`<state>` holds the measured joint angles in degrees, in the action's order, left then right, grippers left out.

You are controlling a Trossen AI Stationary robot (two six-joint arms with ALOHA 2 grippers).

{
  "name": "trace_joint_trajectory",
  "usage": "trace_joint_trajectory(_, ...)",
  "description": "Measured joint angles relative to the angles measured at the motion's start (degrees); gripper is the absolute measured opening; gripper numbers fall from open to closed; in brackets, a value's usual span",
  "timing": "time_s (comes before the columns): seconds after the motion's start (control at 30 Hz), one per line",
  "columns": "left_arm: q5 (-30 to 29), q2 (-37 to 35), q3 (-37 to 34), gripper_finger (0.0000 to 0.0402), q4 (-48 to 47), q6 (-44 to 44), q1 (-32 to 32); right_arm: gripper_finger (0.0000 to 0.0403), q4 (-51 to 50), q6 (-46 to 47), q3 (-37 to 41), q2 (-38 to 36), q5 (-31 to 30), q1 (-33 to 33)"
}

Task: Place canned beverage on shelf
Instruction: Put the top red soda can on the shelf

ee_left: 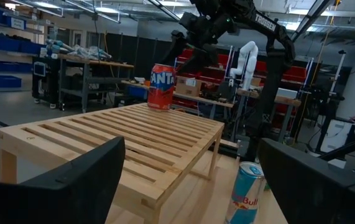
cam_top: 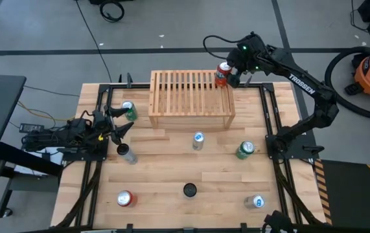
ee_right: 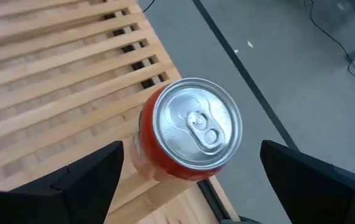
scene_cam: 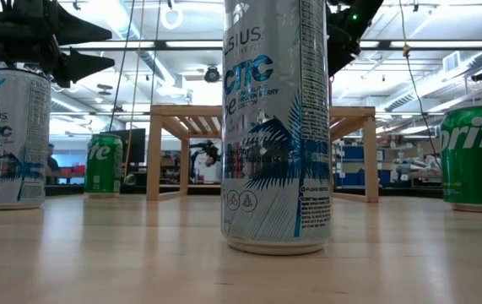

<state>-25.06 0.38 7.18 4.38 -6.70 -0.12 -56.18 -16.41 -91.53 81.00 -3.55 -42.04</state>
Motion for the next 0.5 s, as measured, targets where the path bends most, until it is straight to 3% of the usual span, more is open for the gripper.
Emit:
trace_joint_trajectory(0.23,0.0,0.0,0.0,0.0369,0.0,0.0,0.0,0.0388,0.3,15.5,0.0,-0.8,-2.2,0.7)
trace_joint_trajectory(0.5,0.0,0.0,0.0,0.0369,0.0,0.0,0.0,0.0387,3.9,28.2,0.0,-0.7,-10.8,4.1)
